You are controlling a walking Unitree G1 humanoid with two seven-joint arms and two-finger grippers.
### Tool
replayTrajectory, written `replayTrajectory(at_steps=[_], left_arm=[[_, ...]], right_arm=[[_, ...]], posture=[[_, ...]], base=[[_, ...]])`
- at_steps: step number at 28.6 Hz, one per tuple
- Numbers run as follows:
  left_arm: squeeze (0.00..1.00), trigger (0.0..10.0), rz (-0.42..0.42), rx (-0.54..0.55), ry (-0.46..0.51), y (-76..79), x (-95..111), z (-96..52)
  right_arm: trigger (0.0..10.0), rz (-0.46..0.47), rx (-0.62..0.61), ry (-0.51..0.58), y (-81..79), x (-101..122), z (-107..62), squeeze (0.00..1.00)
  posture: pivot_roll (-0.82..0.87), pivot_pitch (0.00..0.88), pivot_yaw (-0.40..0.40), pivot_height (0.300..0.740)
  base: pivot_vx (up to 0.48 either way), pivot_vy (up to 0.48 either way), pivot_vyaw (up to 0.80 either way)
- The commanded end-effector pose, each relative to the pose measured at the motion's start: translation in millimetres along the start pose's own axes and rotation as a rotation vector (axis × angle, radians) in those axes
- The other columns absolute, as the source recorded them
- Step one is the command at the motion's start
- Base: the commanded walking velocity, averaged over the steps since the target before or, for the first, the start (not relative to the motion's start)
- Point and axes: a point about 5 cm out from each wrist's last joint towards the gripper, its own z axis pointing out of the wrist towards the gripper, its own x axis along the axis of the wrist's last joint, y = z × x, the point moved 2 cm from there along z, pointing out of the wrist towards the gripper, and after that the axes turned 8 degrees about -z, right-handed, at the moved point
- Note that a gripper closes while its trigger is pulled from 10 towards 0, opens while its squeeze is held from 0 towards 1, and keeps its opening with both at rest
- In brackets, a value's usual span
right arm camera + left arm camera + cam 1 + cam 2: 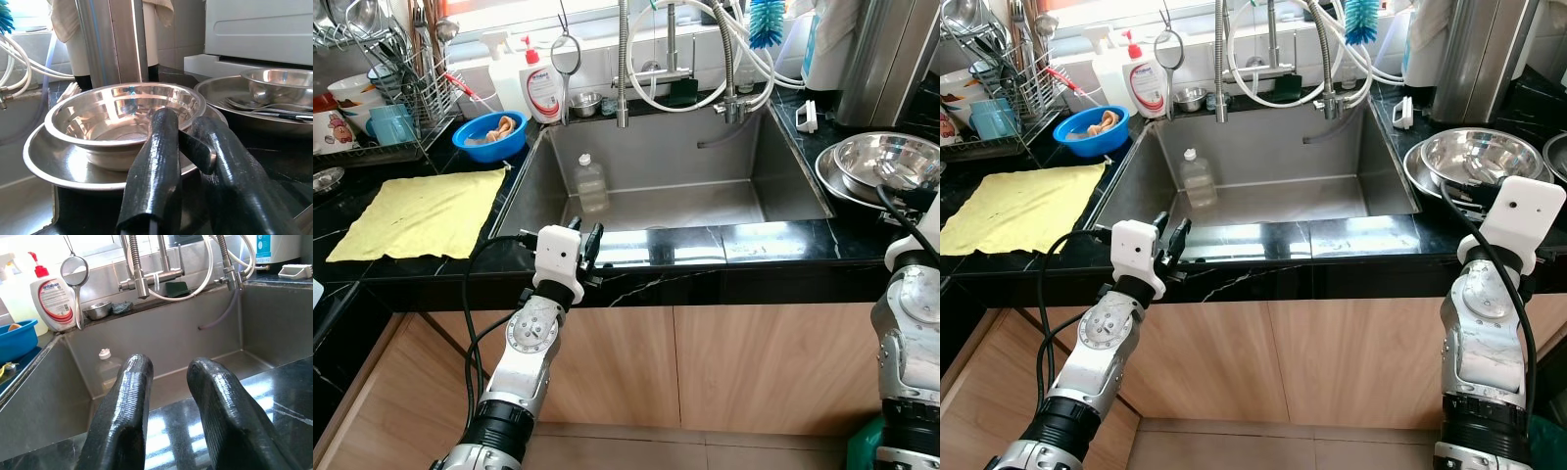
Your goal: Kitchen organization
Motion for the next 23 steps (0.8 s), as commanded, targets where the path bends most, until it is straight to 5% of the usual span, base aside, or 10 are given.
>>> replayTrajectory(at_steps=[1,15,16,17,18,23], left_arm=[[0.0,10.0,0.027,-0.001,0.013,-4.5,6,2.4],[0.0,10.0,0.041,-0.001,0.019,-5.4,7,4.8],[0.0,10.0,0.041,0.0,0.019,-5.5,8,4.9],[0.0,10.0,0.041,0.0,0.019,-5.5,8,4.9],[0.0,10.0,0.043,0.002,0.021,-5.7,8,4.9],[0.0,10.0,0.048,0.009,0.022,-7.0,8,4.7]], right_arm=[[0.0,0.018,0.016,0.007,-7.5,4,0.6,0.0],[0.0,0.058,0.116,0.177,-29.2,37,-1.3,0.0],[6.4,0.054,0.126,0.194,-31.0,40,-1.7,0.0],[6.4,0.054,0.126,0.194,-31.0,40,-1.7,0.0],[10.0,0.009,0.182,0.269,-40.3,52,-5.3,0.0],[10.0,-0.046,0.361,0.346,-68.2,65,-14.1,0.0]], posture=[[-0.21,0.0,0.175,0.74],[-0.21,0.0,0.176,0.74],[-0.21,0.0,0.176,0.74],[-0.21,0.0,0.176,0.74],[-0.21,0.0,0.176,0.74],[-0.21,0.0,0.174,0.74]], base=[[0.0,0.0,0.0],[0.0,0.0,0.0],[0.0,0.0,0.0],[0.0,0.0,0.0],[0.0,0.0,0.0],[0.0,0.0,0.0]])
